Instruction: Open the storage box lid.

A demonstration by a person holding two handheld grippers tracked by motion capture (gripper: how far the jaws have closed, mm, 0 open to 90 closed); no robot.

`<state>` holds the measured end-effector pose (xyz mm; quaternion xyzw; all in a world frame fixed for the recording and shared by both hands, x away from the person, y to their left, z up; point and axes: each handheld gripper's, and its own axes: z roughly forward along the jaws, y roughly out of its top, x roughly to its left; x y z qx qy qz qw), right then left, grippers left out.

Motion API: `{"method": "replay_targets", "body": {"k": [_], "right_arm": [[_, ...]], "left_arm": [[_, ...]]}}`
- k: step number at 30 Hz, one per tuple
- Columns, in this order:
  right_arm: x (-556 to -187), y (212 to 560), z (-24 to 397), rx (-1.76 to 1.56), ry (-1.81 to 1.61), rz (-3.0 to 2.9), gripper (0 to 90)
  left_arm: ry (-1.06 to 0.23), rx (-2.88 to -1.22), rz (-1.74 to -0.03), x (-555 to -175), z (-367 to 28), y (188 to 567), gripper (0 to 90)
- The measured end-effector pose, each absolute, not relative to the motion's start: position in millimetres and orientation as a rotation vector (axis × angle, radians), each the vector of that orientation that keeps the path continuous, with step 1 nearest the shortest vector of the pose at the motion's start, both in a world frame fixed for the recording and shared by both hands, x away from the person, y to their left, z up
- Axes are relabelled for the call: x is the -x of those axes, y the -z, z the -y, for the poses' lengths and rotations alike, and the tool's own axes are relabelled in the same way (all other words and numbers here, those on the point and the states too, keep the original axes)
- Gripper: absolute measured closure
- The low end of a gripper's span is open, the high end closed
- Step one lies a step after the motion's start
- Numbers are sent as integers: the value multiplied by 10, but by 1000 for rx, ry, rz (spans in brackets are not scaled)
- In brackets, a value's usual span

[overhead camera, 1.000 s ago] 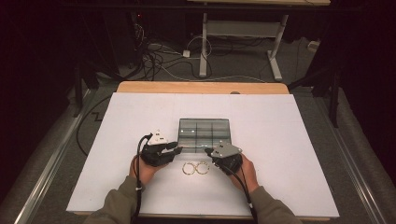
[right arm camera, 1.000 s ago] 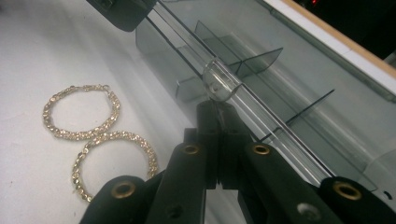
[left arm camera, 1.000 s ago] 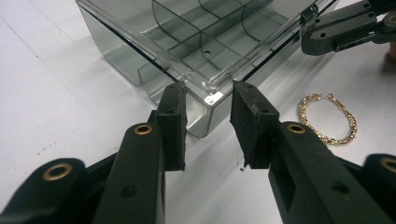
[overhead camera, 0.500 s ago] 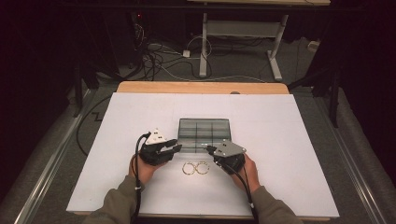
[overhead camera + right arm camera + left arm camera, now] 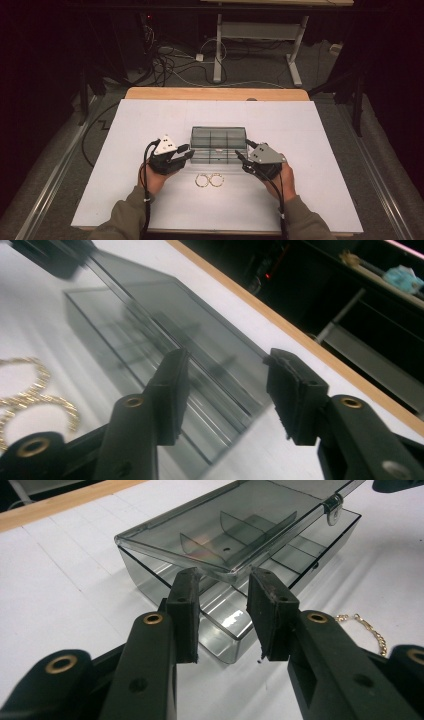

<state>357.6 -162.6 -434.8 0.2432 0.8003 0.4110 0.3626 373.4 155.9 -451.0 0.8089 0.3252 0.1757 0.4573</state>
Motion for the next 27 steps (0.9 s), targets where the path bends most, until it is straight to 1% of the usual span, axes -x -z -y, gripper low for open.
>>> {"method": "replay_targets", "body": {"k": [2, 4, 7, 8, 10, 13, 14, 15, 17, 19, 21, 23, 25, 26, 27], "right_arm": [[-3603, 4363, 1673, -626, -1042, -2067, 530], [-3627, 4366, 1711, -587, -1022, -2080, 522], [-3644, 4370, 1753, -568, -1024, -2085, 534], [-3649, 4382, 1750, -579, -1006, -2086, 556], [-3671, 4411, 1745, -581, -969, -2090, 564], [-3722, 4434, 1763, -608, -1013, -2060, 633], [-3728, 4441, 1759, -607, -1005, -2059, 668], [-3728, 4441, 1759, -607, -1005, -2059, 668], [-3738, 4449, 1758, -603, -1019, -2060, 711], [-3734, 4448, 1749, -601, -1021, -2047, 725], [-3730, 4434, 1750, -587, -1014, -2031, 749], [-3722, 4432, 1753, -600, -1019, -2028, 753], [-3715, 4426, 1753, -602, -1017, -2019, 769], [-3707, 4420, 1748, -601, -1014, -2012, 778], [-3707, 4420, 1748, -601, -1014, -2012, 778]], "left_arm": [[-447, -1993, -800, -3732, -1551, 4504, 635], [-462, -1995, -794, -3730, -1547, 4492, 635], [-477, -1990, -795, -3731, -1539, 4484, 635], [-480, -1989, -796, -3735, -1538, 4482, 635], [-490, -1996, -792, -3738, -1532, 4481, 635], [-515, -1996, -793, -3741, -1521, 4478, 633], [-526, -1995, -792, -3744, -1521, 4475, 612], [-539, -1994, -795, -3747, -1517, 4473, 612], [-571, -1993, -799, -3754, -1516, 4468, 605], [-606, -1994, -799, -3765, -1501, 4460, 587], [-639, -1998, -793, -3779, -1479, 4440, 543], [-679, -2012, -779, -3792, -1442, 4425, 543], [-692, -2020, -767, -3802, -1410, 4415, 546], [-699, -2029, -754, -3803, -1398, 4412, 577], [-708, -2034, -744, -3803, -1387, 4409, 577]]}}
